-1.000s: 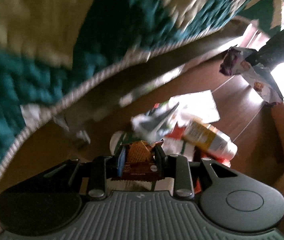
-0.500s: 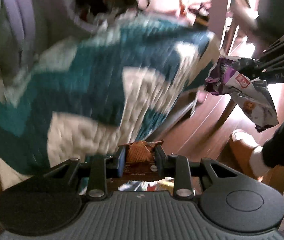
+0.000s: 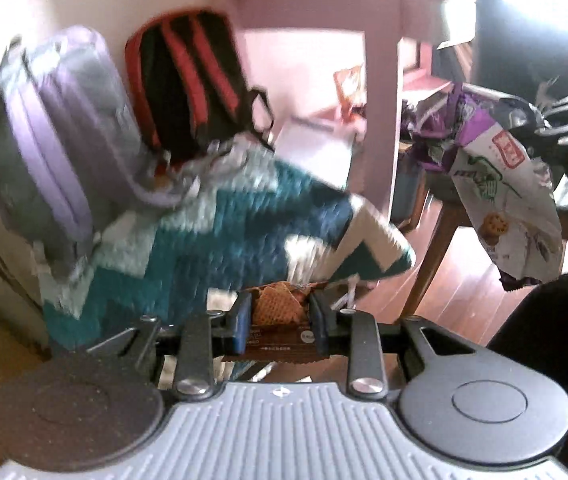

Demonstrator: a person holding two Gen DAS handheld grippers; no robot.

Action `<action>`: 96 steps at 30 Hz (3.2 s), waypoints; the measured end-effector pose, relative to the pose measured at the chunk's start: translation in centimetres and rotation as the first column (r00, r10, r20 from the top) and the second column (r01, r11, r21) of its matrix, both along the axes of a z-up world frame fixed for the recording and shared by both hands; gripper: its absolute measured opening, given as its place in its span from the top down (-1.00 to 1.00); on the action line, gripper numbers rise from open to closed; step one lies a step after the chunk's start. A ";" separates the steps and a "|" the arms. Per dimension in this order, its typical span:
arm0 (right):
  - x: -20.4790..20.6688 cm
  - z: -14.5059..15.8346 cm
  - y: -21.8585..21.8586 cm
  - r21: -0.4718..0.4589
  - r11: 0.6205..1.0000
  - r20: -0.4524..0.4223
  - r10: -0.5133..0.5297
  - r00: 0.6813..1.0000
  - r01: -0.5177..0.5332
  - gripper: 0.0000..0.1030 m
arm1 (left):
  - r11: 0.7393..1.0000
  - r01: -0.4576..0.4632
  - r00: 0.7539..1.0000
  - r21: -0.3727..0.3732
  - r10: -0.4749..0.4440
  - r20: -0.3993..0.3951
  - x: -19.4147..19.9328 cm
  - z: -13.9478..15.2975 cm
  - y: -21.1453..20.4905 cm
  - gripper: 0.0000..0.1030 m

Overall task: Collect trash
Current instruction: 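Carry the orange wrapper and purple snack bag over the teal trash bin with both tools, then open both tools to drop the wrapper and snack bag into the bin, then move both tools back down to the trash pile under the bench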

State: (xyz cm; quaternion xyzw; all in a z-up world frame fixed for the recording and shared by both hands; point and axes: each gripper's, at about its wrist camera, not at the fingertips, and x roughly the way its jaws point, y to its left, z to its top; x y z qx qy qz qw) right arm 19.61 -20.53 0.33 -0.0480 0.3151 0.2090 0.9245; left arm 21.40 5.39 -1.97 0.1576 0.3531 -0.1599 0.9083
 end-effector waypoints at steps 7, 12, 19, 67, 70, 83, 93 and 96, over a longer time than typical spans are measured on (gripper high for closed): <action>-1.3 8.8 -7.9 0.059 0.994 0.156 -0.101 0.983 0.093 1.00 | 0.998 0.060 0.995 -0.031 -0.058 0.083 -0.1 7.7 -7.4 0.42; -0.4 14.4 -13.7 0.079 0.978 0.258 -0.207 0.944 0.193 1.00 | 0.988 0.141 0.982 -0.060 -0.132 0.136 1.0 13.0 -14.0 0.42; 2.4 18.5 -21.7 0.112 0.918 0.328 -0.396 0.858 0.381 1.00 | 0.953 0.291 0.943 -0.080 -0.272 0.190 2.6 18.5 -24.9 0.42; 1.7 10.8 -30.7 0.075 0.828 0.038 -0.559 0.828 0.556 0.01 | 0.935 0.355 0.934 -0.010 -0.354 0.048 7.7 12.8 -37.4 -0.46; 0.7 11.5 -29.4 0.080 0.845 0.051 -0.534 0.844 0.529 -0.03 | 0.943 0.332 0.942 -0.031 -0.329 0.064 6.9 13.6 -35.0 -0.49; -2.6 13.4 -21.5 0.101 0.912 0.098 -0.406 0.909 0.397 -0.16 | 0.971 0.216 0.971 -0.102 -0.203 0.129 2.5 15.5 -23.3 -0.68; -3.2 12.1 -13.8 0.113 0.969 0.092 -0.232 0.968 0.221 -0.20 | 0.986 0.076 0.990 -0.148 -0.057 0.126 -0.4 13.9 -13.4 -0.93; -2.9 11.0 -11.1 0.118 0.979 0.075 -0.173 0.982 0.164 -0.23 | 0.987 0.029 0.992 -0.156 -0.009 0.125 -0.9 13.2 -10.3 -0.95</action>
